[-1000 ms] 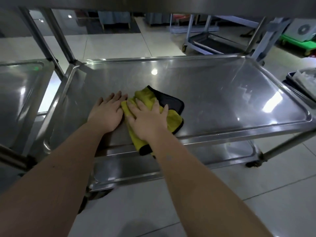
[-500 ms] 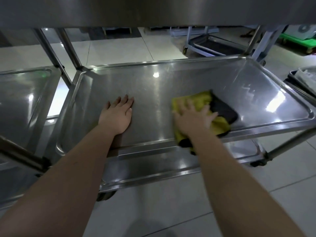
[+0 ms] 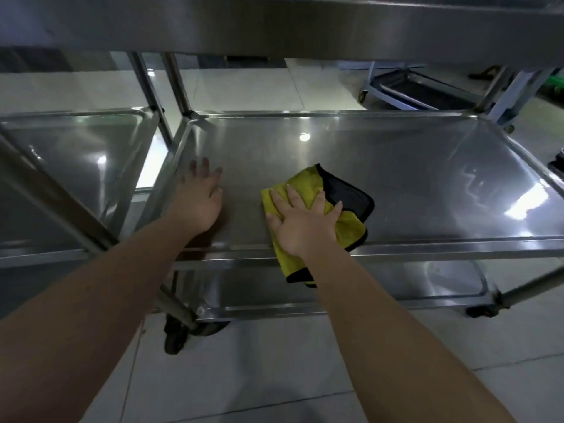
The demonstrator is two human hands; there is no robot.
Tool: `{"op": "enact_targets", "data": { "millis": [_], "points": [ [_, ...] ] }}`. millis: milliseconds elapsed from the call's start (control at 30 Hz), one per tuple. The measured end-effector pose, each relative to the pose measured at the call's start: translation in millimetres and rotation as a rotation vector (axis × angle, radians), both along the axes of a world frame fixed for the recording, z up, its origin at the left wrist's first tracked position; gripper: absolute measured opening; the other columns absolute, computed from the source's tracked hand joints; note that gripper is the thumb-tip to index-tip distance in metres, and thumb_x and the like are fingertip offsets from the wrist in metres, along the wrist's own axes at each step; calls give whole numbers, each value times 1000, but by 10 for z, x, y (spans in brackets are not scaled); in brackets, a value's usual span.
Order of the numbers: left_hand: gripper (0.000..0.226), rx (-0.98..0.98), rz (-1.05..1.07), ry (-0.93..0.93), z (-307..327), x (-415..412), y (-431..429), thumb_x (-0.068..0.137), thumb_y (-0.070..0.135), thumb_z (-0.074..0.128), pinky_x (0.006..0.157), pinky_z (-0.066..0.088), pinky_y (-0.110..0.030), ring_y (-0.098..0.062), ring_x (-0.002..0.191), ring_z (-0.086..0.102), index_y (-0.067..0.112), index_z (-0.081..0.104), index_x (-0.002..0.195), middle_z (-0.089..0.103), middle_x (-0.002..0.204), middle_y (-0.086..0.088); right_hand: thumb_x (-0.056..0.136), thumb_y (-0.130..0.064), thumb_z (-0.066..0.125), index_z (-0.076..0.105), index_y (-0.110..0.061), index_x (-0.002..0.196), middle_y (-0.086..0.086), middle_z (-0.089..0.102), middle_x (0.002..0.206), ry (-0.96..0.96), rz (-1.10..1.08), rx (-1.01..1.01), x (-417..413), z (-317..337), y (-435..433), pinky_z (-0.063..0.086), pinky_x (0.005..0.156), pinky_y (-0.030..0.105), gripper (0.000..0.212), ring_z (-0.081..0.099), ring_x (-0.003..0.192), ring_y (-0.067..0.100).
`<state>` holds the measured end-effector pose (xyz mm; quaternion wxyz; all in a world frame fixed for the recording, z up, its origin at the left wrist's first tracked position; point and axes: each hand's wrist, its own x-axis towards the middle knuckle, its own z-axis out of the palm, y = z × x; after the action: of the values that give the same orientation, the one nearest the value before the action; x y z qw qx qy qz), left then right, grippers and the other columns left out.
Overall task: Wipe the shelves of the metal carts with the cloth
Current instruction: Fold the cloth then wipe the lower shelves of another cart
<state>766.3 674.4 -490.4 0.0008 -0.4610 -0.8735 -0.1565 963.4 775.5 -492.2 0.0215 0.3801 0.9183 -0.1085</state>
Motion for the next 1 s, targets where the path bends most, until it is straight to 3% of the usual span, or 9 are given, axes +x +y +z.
{"op": "enact_targets", "data": {
  "millis": [133, 400, 533, 667, 767, 833, 900, 933, 1000],
  "points": [
    [52, -139, 128, 61, -144, -143, -438, 102, 35, 26, 117, 4, -51, -29, 149, 5, 17, 23, 151, 12, 161, -9, 96, -65, 8, -6, -52, 149, -18, -8, 161, -14, -2, -4, -58, -1, 51, -11, 103, 76, 56, -14, 144, 47],
    [50, 132, 108, -181, -197, -141, -537, 104, 34, 27, 119, -5, -31, -7, 148, 1, 32, 19, 154, 15, 161, 10, 98, -59, 9, 1, -48, 151, -14, -3, 163, -47, -46, -8, -681, 101, 229, -5, 104, 77, 55, -10, 144, 48],
    [49, 342, 89, -339, -162, -114, -568, 103, 33, 28, 116, -12, -24, -3, 147, -2, 32, 27, 152, 18, 161, 10, 99, -55, 18, 8, -43, 152, -12, 8, 163, -2, 225, 33, -1184, 76, -435, -4, 109, 70, 55, -2, 147, 40],
    [50, 506, 65, -448, -77, -39, -614, 98, 37, 26, 110, -19, -19, 12, 137, -7, 38, 33, 148, 17, 160, 12, 98, -42, 32, 14, -29, 155, -3, 14, 163, 54, 484, -18, -1272, 36, -799, -6, 117, 55, 61, 0, 150, 23],
    [53, 347, 45, -288, -14, 35, -620, 97, 47, 21, 115, -20, -30, -4, 147, -4, 38, 34, 147, 17, 161, 10, 103, -35, 33, 36, -29, 149, -2, 24, 160, 252, 505, -298, -1087, 172, -496, -1, 119, 47, 46, 13, 148, 18],
    [55, 197, 47, -47, 21, 70, -605, 97, 50, 22, 116, -20, -40, -17, 150, 4, 34, 35, 148, 23, 160, 6, 104, -32, 37, 45, -30, 144, -3, 34, 156, 375, 395, -234, -879, 211, -219, 12, 117, 48, 41, 24, 145, 22],
    [54, 75, 11, 170, 74, 126, -522, 98, 49, 30, 112, -26, -41, -22, 149, 11, 31, 36, 148, 28, 158, 2, 103, -32, 35, 40, -29, 146, -2, 35, 155, 291, 229, 42, -612, 154, 61, 22, 112, 53, 43, 27, 142, 27],
    [56, 44, 8, 164, 111, 168, -444, 96, 52, 33, 111, -25, -42, -23, 149, 12, 31, 34, 149, 27, 159, 0, 103, -35, 31, 34, -31, 148, -4, 33, 156, 185, 143, 132, -471, 120, 188, 22, 110, 57, 45, 25, 142, 29],
    [75, -65, 86, -16, 142, 277, -280, 90, 70, 30, 114, -16, -51, -28, 149, 1, 31, 19, 154, 7, 163, -5, 102, -46, 20, 20, -39, 150, -10, 19, 159, 13, -20, 121, -273, 21, 334, 10, 109, 66, 49, 12, 146, 34]
  ]
}}
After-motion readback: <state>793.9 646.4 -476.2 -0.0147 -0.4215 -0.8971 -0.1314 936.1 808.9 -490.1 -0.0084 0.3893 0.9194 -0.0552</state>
